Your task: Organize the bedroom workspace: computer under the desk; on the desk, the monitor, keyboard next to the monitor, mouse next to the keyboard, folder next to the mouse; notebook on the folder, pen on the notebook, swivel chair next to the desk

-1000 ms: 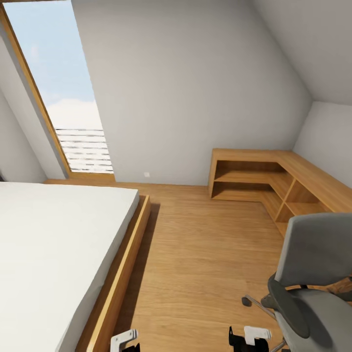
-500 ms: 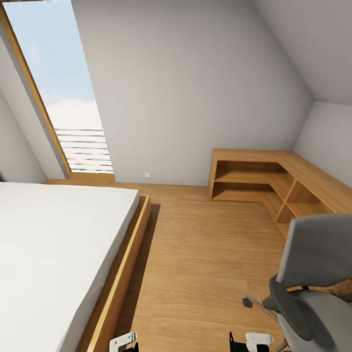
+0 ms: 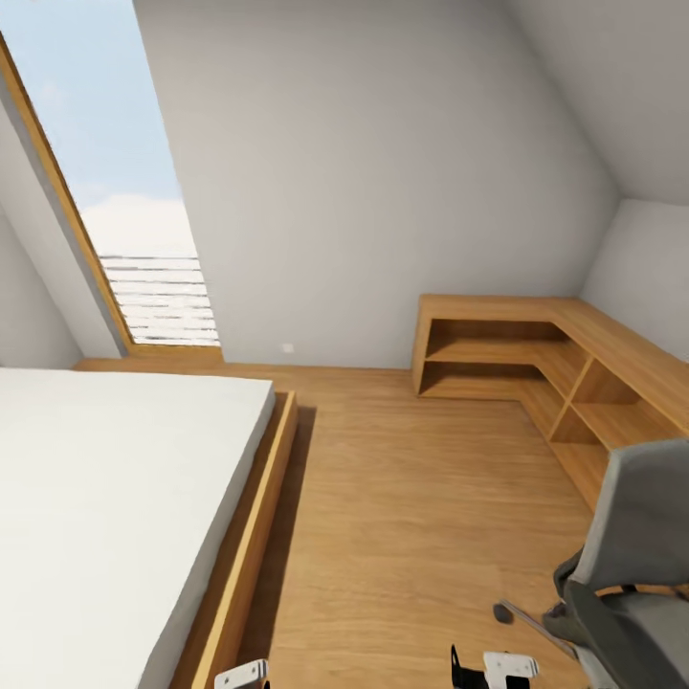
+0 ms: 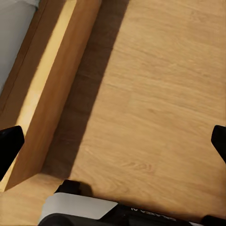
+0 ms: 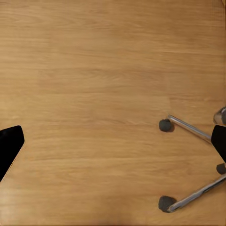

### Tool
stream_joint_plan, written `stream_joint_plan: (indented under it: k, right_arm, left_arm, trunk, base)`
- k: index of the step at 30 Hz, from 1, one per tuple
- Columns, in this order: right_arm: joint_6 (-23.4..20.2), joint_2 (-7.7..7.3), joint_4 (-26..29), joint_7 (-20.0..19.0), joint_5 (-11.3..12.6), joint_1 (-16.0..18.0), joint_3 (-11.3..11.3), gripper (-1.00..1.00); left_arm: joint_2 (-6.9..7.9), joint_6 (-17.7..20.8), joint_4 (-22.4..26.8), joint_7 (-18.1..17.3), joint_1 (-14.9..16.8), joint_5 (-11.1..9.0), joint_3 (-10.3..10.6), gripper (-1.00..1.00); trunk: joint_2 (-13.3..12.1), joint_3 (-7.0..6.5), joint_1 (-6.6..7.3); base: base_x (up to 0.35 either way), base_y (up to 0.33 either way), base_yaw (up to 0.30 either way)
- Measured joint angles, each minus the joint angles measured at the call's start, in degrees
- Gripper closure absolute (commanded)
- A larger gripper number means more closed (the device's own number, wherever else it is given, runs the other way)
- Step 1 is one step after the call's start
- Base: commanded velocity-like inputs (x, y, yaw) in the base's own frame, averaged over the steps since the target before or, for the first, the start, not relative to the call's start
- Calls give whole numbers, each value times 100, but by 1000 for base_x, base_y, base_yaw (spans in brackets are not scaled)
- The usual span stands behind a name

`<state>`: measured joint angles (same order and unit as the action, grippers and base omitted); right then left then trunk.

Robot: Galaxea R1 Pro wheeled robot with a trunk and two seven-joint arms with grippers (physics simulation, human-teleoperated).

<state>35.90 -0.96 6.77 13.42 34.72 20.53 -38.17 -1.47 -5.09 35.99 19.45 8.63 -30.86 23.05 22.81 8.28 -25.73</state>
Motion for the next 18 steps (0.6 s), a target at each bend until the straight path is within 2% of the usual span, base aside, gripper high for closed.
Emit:
stream_joint_plan:
  k: [11,14,18]
  right_arm:
    - [13,2,-7,-2,-1,1,-1,-100]
    - [13,2,-7,-2,0,1,-1,-100]
    - [13,3,-12,-1,-7,1,-1,-100]
  left_arm:
    - [0,-7,-5,0,0,8,6,-100]
    - [0,-7,-5,0,0,8,6,-100]
    - [0,-8,-5,-1,1,9,8,-100]
  trunk:
    - [0,-27,-1]
    - [0,-29,0]
    - [0,-29,1]
  base:
    - [44,39,-241]
    - [194,4,-216]
    - [299,1,-56]
